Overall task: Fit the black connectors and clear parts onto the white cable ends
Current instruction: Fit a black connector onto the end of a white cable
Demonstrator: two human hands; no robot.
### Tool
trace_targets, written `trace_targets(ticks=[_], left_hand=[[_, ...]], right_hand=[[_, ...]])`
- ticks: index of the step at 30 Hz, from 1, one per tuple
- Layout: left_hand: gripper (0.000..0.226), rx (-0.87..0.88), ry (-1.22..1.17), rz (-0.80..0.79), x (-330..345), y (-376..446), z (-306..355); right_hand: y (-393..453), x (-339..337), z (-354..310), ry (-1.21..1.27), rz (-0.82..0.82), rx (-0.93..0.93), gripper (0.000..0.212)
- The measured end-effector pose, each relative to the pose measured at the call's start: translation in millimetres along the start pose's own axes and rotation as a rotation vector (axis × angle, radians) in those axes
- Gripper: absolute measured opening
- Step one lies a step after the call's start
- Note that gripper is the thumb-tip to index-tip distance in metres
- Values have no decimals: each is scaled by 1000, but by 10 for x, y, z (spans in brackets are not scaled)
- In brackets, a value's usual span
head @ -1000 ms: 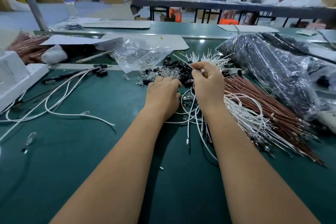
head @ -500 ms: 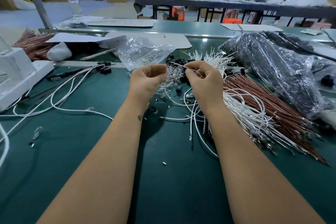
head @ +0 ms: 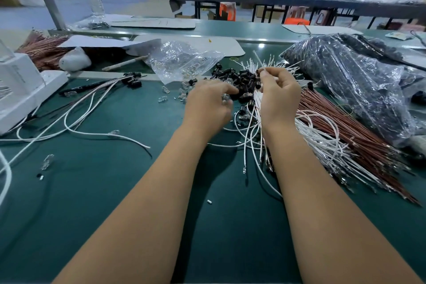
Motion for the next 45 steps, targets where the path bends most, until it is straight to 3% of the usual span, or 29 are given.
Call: trace_targets(ticks=[3,5,11,17,20,28,38,45], left_hand=[[50,88,88,-224,281,-17,130],[46,84,115,-280,340,-11,93],[18,-13,57,-223,263,-1,-20],[18,-302,-550,127,-84,-41,-310],[26,-402,-723,214,-148,-86,-430],[26,-479,-956,215,-106,-74,-432],[25,-534,-1304,334,-129,-83,-433],[19,-557,-1300,285,-74,-90,-435]], right_hand=[[24,1,12,12,1,11,24],[19,26,17,-30,-23,-10,22],[9,116,54,-190,-103,-58,21],[-56,196,56,-240,-227,-79,20],[-97,217,36,-253,-263,-111,15],[-122,243,33,-271,-277,-143,15],[-201,321,10,-381,-310,-249,15],[-188,294,2,-401,-271,-280,14]])
Point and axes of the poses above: each hand's wrist, its own y-axis towards the middle knuckle, its own x-axis out of the palm, z = x × y, the point moved 6 cm from there along y, towards the middle knuckle, and after that the axes turned 9 degrees about x, right-handed, at the moved point
